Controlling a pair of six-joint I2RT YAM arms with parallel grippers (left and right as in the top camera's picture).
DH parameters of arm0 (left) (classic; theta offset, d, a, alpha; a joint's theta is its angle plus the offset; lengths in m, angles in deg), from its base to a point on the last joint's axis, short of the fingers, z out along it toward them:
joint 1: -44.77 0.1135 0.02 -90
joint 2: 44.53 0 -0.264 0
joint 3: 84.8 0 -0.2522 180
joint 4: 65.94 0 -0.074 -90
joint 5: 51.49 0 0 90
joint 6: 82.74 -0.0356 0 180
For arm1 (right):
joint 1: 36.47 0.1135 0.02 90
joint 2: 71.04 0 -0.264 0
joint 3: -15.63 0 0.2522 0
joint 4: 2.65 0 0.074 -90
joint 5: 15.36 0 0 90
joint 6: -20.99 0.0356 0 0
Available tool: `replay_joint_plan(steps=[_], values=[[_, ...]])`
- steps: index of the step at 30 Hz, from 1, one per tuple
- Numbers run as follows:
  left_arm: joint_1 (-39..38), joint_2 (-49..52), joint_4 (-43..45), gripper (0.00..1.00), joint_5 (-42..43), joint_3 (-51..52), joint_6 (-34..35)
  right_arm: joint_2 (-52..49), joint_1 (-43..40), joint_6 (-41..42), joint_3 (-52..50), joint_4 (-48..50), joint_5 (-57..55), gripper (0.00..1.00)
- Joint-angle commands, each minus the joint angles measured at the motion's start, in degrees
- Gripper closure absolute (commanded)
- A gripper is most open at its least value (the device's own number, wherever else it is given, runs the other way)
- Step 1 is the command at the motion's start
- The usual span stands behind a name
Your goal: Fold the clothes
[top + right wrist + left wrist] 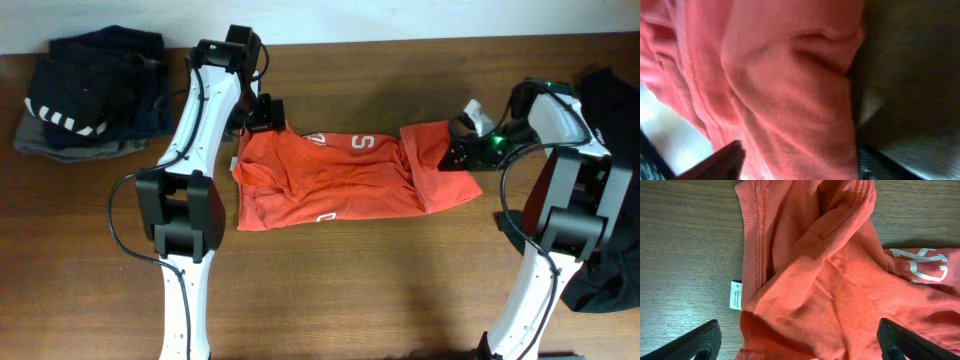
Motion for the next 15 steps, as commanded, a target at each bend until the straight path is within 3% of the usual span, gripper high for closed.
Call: replay_joint_plan(steps=[1, 5, 15], values=[[-0.1, -0.9, 0.1, 0.01, 0.6, 0.3, -0.9, -0.3, 0.9, -0.3, -1.7, -0.1, 0.6, 0.75], [-0.1, -0.9, 0.1, 0.01, 0.6, 0.3, -0.9, -0.3, 0.8, 0.7, -1.7, 0.0, 0.4, 0.96], [-0.1, -0.9, -0.3, 0.01, 0.6, 0.3, -0.9, 0.1, -3.4, 15.6, -0.1, 3.3, -14.2, 0.96]])
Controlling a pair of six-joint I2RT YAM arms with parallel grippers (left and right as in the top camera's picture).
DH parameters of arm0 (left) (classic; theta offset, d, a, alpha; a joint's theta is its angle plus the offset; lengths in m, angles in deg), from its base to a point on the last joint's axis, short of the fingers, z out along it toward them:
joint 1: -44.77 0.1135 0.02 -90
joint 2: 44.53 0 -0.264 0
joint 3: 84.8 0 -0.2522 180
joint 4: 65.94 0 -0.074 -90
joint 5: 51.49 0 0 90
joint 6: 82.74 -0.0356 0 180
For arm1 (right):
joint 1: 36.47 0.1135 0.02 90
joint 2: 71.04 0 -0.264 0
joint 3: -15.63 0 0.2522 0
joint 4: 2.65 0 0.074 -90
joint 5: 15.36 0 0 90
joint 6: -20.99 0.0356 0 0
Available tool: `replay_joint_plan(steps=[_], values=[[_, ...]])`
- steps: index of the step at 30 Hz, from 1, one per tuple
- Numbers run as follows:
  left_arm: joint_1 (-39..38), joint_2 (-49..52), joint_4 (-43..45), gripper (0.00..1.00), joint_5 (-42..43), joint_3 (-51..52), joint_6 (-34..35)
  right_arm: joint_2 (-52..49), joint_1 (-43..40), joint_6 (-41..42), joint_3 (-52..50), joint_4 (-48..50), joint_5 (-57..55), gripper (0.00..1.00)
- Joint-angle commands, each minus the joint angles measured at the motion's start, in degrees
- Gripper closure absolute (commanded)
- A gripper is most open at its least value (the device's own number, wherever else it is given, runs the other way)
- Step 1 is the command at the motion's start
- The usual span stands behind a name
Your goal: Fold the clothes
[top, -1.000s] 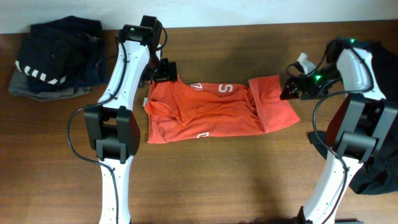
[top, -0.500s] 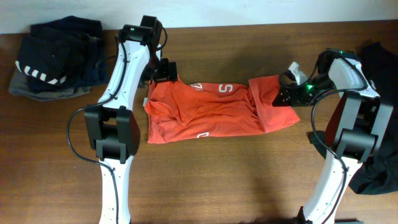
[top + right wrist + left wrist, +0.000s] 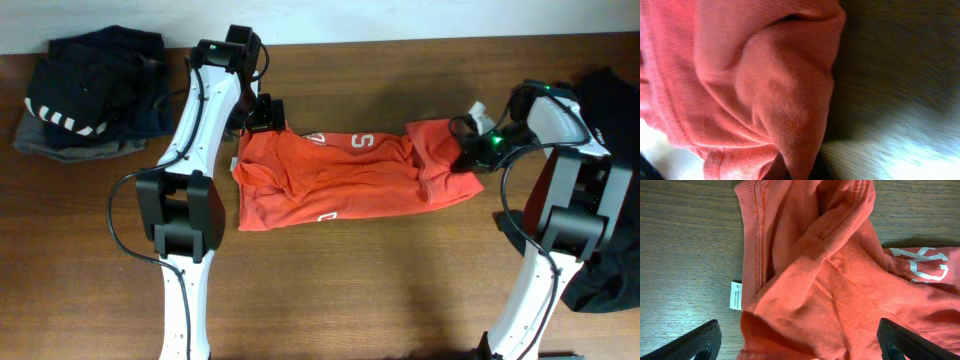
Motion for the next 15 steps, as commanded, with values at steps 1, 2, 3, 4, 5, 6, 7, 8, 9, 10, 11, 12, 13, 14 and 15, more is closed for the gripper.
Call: replay_joint_plan(steps=[1, 2, 3, 4, 5, 6, 7, 8, 9, 10, 11, 12, 13, 14, 15], values=[[-0.1, -0.9, -0.2, 0.01, 0.6, 0.3, -0.9, 0.5, -3.1, 7.0, 1.4, -0.7, -12.7, 0.96], [-0.1, -0.9, -0.2, 0.01, 0.6, 0.3, -0.9, 0.9, -3.4, 8.0, 1.8, -1.2, -14.5, 0.96], [-0.1, -0.9, -0.1, 0.01, 0.6, 0.3, -0.9, 1.3, -3.5, 8.4, 2.2, -1.7, -16.0, 0.96], [-0.1, -0.9, 0.0, 0.01, 0.6, 0.3, -0.9, 1.9, -3.5, 9.4, 2.6, -2.0, -17.6, 0.96], [-0.1, -0.9, 0.0, 0.01, 0.6, 0.3, -0.9, 2.4, -3.5, 10.3, 3.0, -2.2, -18.8, 0.96], [-0.1, -0.9, 0.0, 0.01, 0.6, 0.3, -0.9, 3.0, -3.4, 11.2, 3.4, -2.5, -19.9, 0.96], [-0.1, -0.9, 0.0, 0.01, 0.6, 0.3, -0.9, 3.6, -3.3, 11.8, 3.7, -2.8, -20.5, 0.96], [-0.1, -0.9, 0.0, 0.01, 0.6, 0.3, -0.9, 4.2, -3.0, 12.2, 3.8, -3.0, -21.5, 0.96], [-0.1, -0.9, 0.0, 0.01, 0.6, 0.3, -0.9, 5.0, -2.8, 12.9, 3.9, -3.3, -23.1, 0.96], [-0.1, -0.9, 0.0, 0.01, 0.6, 0.3, -0.9, 5.6, -2.5, 14.2, 3.8, -3.4, -25.2, 0.96], [-0.1, -0.9, 0.0, 0.01, 0.6, 0.3, -0.9, 6.4, -2.0, 15.7, 3.8, -3.8, -27.9, 0.96], [-0.1, -0.9, 0.0, 0.01, 0.6, 0.3, -0.9, 7.0, -1.3, 16.9, 3.9, -4.2, -30.4, 0.96], [-0.1, -0.9, 0.0, 0.01, 0.6, 0.3, -0.9, 7.6, -0.5, 18.2, 3.8, -4.7, -33.2, 0.96], [-0.1, -0.9, 0.2, 0.01, 0.6, 0.3, -0.9, 8.3, 0.8, 20.1, 3.8, -5.2, -37.0, 0.96], [-0.1, -0.9, 0.2, 0.01, 0.6, 0.3, -0.9, 8.8, 2.2, 22.0, 3.8, -5.5, -40.1, 0.96]])
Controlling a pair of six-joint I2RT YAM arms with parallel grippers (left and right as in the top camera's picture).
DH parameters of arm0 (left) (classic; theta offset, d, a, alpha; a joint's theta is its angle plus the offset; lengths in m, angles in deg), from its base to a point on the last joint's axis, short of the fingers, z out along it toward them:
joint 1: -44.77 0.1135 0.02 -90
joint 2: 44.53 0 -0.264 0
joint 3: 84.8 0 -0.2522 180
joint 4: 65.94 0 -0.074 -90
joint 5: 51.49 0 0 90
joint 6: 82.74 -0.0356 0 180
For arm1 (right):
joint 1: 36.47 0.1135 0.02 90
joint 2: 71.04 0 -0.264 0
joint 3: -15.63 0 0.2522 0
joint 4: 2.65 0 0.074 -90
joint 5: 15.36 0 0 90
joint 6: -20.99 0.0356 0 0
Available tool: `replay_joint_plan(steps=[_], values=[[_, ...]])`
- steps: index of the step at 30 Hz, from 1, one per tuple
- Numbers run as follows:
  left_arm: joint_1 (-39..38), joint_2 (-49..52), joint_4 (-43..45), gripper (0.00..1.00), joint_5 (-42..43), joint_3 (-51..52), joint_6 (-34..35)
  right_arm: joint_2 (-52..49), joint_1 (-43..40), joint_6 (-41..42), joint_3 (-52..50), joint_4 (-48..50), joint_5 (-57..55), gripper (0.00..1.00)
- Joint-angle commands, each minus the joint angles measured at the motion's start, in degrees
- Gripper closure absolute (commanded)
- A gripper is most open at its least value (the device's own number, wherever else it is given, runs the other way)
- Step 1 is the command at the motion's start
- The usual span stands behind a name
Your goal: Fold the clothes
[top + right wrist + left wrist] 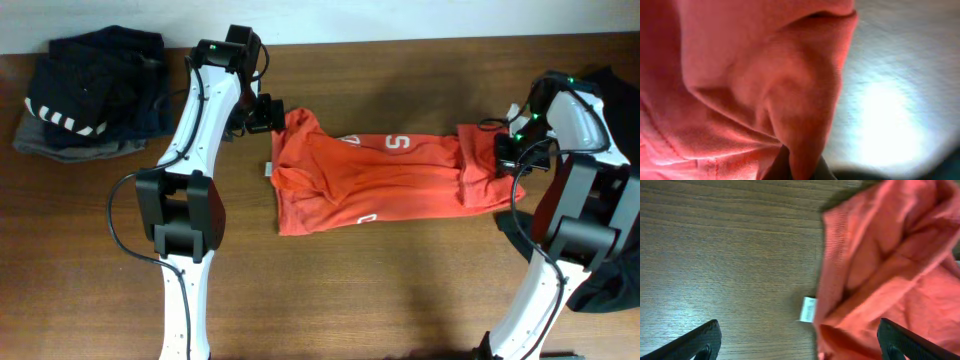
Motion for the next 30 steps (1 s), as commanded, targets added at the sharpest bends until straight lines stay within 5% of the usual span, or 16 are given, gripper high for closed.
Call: replay_joint_plan(steps=[1, 10, 24, 27, 29, 30], values=[[-0.1, -0.9, 0.2, 0.01, 0.6, 0.3, -0.9, 4.7, 4.6, 8.8, 1.5, -0.9, -15.5, 0.96], [-0.1, -0.9, 0.2, 0.01, 0.6, 0.3, -0.9, 5.5, 17.6, 16.5, 1.5, -2.3, -26.4, 0.96], [-0.1, -0.9, 0.1, 0.01, 0.6, 0.3, -0.9, 4.8, 31.0, 16.5, 1.1, -1.7, -18.6, 0.91], [-0.1, -0.9, 0.1, 0.01, 0.6, 0.3, -0.9, 4.7, 31.6, 16.5, 0.6, -2.0, -17.9, 0.76], [-0.1, -0.9, 0.1, 0.01, 0.6, 0.3, -0.9, 4.7, 31.7, 16.6, 0.6, -2.5, -17.7, 0.46], [-0.1, -0.9, 0.2, 0.01, 0.6, 0.3, -0.9, 4.8, 31.7, 17.0, 0.6, -2.5, -17.7, 0.45]])
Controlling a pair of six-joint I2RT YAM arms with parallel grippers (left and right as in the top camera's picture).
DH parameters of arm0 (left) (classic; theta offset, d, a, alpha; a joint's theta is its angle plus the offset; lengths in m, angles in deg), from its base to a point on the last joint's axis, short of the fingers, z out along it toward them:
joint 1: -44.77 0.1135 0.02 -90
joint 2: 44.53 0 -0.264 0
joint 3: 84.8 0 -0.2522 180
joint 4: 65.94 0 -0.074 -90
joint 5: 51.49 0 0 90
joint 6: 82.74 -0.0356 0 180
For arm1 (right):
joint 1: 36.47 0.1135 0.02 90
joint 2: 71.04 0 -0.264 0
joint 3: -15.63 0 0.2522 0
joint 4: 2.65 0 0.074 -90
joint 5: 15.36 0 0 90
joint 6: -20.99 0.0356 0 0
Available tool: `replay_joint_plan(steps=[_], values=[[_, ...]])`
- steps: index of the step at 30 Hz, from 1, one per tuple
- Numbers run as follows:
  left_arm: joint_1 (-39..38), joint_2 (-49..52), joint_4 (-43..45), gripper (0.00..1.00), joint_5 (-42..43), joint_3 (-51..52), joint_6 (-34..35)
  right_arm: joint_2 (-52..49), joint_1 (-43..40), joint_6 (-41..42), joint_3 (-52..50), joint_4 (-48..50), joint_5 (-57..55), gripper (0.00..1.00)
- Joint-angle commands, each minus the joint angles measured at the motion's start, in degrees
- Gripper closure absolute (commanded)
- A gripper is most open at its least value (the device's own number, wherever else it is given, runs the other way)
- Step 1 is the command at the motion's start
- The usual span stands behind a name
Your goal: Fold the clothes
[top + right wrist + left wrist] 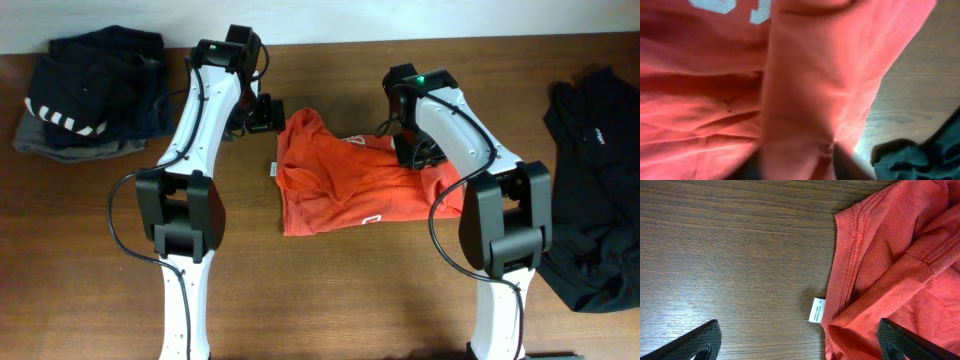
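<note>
An orange shirt (pixel 340 190) with white print lies crumpled at the table's middle, its right end doubled back toward the centre. Above that doubled part my right gripper (pixel 408 152) is shut on a fold of the fabric; in the right wrist view the gripper (pixel 795 165) is blurred, with orange cloth (pixel 805 75) filling the frame. Just left of the shirt's collar (pixel 847 245), my left gripper (pixel 262 113) hangs open. Its fingers (pixel 702 341) straddle bare wood, the white tag (pixel 816 310) and the collar's edge (pixel 840 315).
A pile of dark clothes (pixel 85 85) sits at the back left corner. Another dark garment (pixel 595 190) lies along the right edge and shows in the right wrist view (pixel 920 155). The wooden table (pixel 330 290) stretches toward the front.
My right gripper was out at the table's right side with the shirt's right end, the shirt stretched long. Now it is over the shirt's middle with that end doubled back. The left arm stayed put.
The shirt first lay under my open left gripper, with my right gripper open around its right end. Then the right gripper was shut on that end. Then the shirt sat further right, clear of the left gripper. Now its right end is folded toward the centre.
</note>
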Motion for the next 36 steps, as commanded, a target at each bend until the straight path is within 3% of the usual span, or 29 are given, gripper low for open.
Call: replay_joint_plan(steps=[1, 8, 14, 21, 25, 30, 36], values=[[-0.1, -0.9, 0.1, 0.01, 0.6, 0.3, -0.9, 1.5, 0.5, 1.5, 0.2, -0.4, 1.2, 0.44], [-0.1, -0.9, 0.2, 0.01, 0.6, 0.3, -0.9, 2.6, -2.4, 8.9, 5.7, -0.1, 4.7, 0.44], [-0.1, -0.9, 0.2, 0.01, 0.6, 0.3, -0.9, 2.6, -5.5, -1.9, 8.3, 1.3, 30.3, 0.43], [-0.1, -0.9, 0.2, 0.01, 0.6, 0.3, -0.9, 2.5, -6.4, -1.8, 7.5, 3.0, 30.1, 0.43], [-0.1, -0.9, 0.1, 0.01, 0.6, 0.3, -0.9, 2.4, -6.9, -1.8, 5.4, 6.4, 27.0, 0.62], [-0.1, -0.9, 0.2, 0.01, 0.6, 0.3, -0.9, 2.4, -9.0, 0.3, 1.7, 15.8, 26.8, 0.96], [-0.1, -0.9, 0.1, 0.01, 0.6, 0.3, -0.9, 0.7, -11.0, 1.2, -2.4, 21.5, 27.1, 0.96]])
